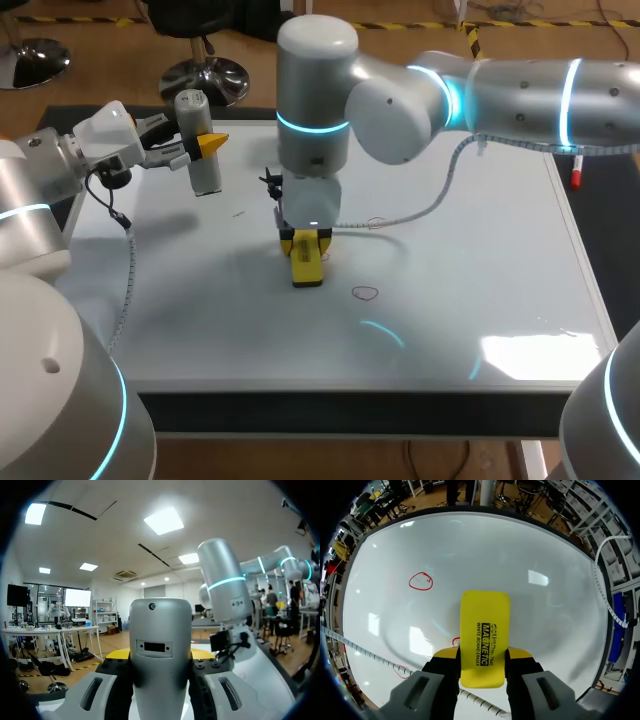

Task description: Pick up the inspection probe, press it on each red-marked spot on the whiteboard one by one, put down the probe, pick up the eraser, and wipe off all the red marks.

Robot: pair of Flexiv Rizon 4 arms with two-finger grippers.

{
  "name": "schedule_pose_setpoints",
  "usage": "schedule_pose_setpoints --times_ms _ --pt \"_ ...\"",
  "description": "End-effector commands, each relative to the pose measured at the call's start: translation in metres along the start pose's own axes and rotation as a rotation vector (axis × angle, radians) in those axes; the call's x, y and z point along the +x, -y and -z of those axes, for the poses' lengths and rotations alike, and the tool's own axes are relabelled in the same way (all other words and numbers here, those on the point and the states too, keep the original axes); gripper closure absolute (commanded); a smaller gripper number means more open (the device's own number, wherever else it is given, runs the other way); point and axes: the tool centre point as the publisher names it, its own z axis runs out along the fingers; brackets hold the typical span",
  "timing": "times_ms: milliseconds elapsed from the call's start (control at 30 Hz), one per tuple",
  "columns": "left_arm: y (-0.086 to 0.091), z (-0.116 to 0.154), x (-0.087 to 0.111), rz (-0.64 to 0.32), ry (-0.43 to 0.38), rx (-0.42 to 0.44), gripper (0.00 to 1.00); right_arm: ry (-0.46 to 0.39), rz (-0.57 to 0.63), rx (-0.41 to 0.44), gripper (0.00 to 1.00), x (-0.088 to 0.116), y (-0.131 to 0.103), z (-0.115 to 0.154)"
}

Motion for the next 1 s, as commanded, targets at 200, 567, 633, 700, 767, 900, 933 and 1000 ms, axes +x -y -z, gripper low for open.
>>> schedule_pose_setpoints --times_ms 200,567,633,700,767,900,933,1000 --pt "0.0 -0.001 0.0 -0.002 0.002 0.003 1.0 -0.015 -0.039 -0.01 1.0 0.038 -0.008 -0.02" --pt "0.0 -0.001 0.0 -0.002 0.002 0.003 1.0 -0.041 -0.062 -0.019 1.0 0.062 -0.013 -0.024" --pt "0.0 -0.001 0.0 -0.002 0.002 0.003 1.0 -0.041 -0.064 -0.012 1.0 0.064 -0.013 -0.02" --pt "0.0 -0.001 0.0 -0.002 0.002 0.003 1.0 -0.032 -0.063 -0.002 1.0 0.064 -0.013 -0.014" --pt "0.0 -0.001 0.0 -0.002 0.002 0.003 1.0 -0.019 -0.054 0.014 1.0 0.063 -0.012 -0.003" --pt "0.0 -0.001 0.0 -0.002 0.002 0.003 1.0 0.01 -0.036 0.034 1.0 0.059 -0.008 0.026" --pt "0.0 -0.001 0.0 -0.002 0.002 0.003 1.0 0.014 -0.033 0.045 1.0 0.059 -0.006 0.033" --pt "0.0 -0.001 0.0 -0.002 0.002 0.003 1.0 0.03 -0.026 0.05 1.0 0.058 -0.003 0.045"
